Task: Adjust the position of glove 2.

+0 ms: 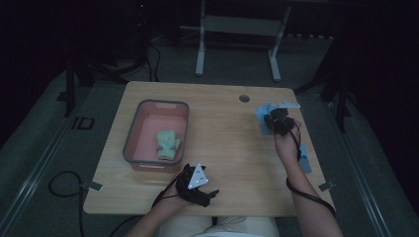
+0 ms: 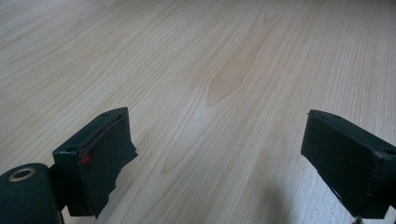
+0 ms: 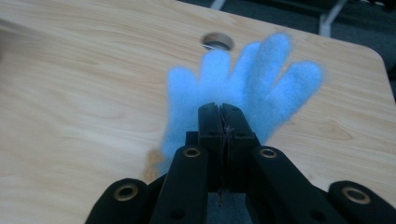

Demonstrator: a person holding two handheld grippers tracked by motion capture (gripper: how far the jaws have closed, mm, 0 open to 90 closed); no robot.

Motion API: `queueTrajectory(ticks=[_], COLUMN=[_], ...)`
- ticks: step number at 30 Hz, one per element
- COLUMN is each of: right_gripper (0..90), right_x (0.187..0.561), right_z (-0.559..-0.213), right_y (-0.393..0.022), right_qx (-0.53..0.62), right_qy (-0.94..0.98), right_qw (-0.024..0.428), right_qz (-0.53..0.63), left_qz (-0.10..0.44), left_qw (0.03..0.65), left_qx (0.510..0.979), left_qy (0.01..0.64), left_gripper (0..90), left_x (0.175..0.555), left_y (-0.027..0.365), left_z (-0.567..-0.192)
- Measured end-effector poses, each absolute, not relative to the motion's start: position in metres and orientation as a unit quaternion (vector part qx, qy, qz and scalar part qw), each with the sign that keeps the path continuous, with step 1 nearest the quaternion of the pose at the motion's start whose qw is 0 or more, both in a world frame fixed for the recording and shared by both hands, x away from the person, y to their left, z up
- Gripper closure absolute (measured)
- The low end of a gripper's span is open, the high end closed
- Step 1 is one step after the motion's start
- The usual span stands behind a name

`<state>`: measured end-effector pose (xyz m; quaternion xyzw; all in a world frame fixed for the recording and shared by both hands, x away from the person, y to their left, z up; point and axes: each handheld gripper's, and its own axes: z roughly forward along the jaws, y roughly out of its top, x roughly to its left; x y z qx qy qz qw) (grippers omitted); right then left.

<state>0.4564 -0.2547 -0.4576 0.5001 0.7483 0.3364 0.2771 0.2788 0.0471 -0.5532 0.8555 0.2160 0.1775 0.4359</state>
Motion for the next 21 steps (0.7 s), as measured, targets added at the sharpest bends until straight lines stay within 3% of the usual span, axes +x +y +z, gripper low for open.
queueTrajectory(ticks=[10,21], right_gripper=[88.2,88.2], right_x=[0.402,0.355], right_z=[-0.432,-0.439], right_y=[-0.216,-0.183], right_qx=[0.467,0.46], right_qy=[0.755,0.752], right_qw=[0.274,0.246], right_qz=[0.37,0.403], left_qz=[0.182,0.197], left_qw=[0.435,0.432], left_qx=[0.855,0.854], left_qy=[0.216,0.211], left_gripper=[8.7,8.7], left_x=[0.278,0.275], left_y=[0.047,0.046], left_z=[-0.553,-0.555])
